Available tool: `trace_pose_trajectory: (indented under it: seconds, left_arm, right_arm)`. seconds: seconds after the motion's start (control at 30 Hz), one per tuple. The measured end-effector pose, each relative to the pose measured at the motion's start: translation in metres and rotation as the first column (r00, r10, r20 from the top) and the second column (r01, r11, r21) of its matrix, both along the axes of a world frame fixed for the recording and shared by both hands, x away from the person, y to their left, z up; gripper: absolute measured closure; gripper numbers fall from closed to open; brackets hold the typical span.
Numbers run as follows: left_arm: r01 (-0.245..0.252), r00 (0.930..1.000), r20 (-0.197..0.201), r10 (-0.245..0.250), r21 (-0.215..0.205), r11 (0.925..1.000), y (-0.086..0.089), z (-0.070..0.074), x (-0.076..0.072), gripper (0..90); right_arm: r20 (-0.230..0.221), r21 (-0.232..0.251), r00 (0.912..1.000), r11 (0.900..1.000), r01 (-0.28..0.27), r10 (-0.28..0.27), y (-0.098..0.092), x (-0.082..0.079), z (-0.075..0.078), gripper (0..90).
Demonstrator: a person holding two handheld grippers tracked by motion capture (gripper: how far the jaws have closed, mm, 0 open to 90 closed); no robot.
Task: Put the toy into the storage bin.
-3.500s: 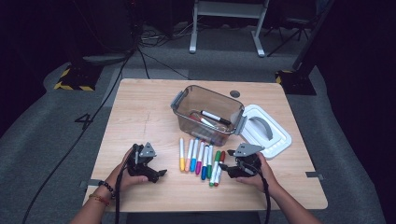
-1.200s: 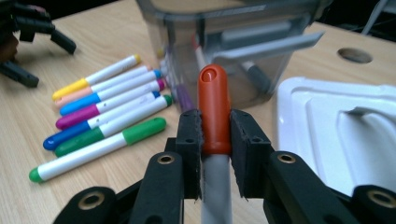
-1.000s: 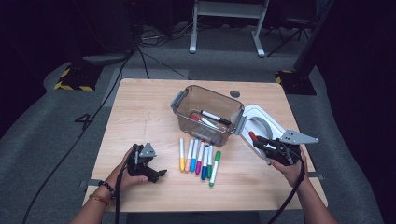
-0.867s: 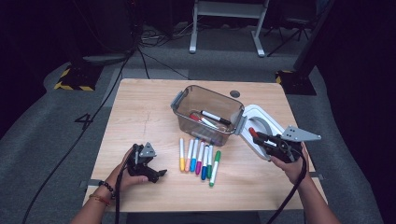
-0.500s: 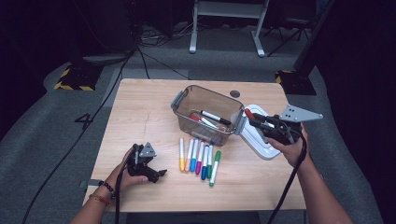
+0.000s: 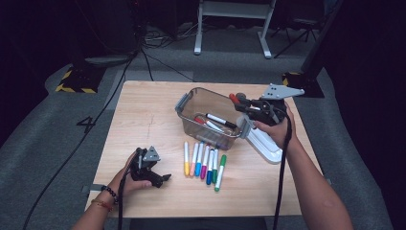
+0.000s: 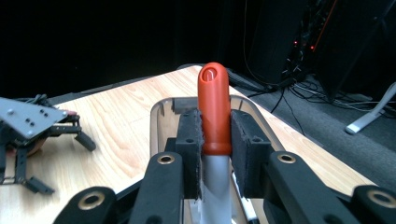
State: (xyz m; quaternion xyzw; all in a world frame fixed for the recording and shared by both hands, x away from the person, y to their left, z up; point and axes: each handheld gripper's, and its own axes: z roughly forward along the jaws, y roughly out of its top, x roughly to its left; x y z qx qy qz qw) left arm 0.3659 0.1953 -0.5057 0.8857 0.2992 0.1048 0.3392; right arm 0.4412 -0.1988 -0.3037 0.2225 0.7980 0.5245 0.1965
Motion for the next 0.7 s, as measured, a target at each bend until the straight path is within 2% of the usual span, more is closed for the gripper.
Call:
trace_pose_trajectory:
  seconds: [0.07, 0.17, 0.27, 0.43, 0.7]
  left_arm:
    - [0.0, 1.0, 0.0, 0.0, 0.0, 1.0, 0.0, 0.0, 0.0, 0.6]
    - [0.0, 1.0, 0.0, 0.0, 0.0, 1.0, 0.0, 0.0, 0.0, 0.6]
    - [-0.002, 1.0, 0.0, 0.002, 0.001, 1.0, 0.0, 0.0, 0.0, 0.5]
    - [-0.001, 1.0, 0.0, 0.001, 0.001, 1.0, 0.0, 0.0, 0.0, 0.5]
    - [-0.001, 1.0, 0.0, 0.001, 0.0, 1.0, 0.0, 0.0, 0.0, 0.6]
  right_arm:
    - [-0.026, 0.019, 0.9993, 0.999, -0.025, 0.026, 0.007, 0.008, 0.001, 74.6]
    - [-0.047, 0.028, 0.9983, 0.999, -0.034, 0.035, 0.017, 0.021, 0.002, 74.6]
    - [-0.058, -0.005, 0.9977, 0.999, -0.035, 0.035, 0.028, 0.031, -0.001, 74.6]
    - [-0.079, -0.083, 0.9961, 0.996, -0.045, 0.038, 0.047, 0.043, -0.013, 74.6]
    - [-0.13, -0.157, 0.991, 0.986, -0.054, 0.034, 0.067, 0.06, -0.036, 74.6]
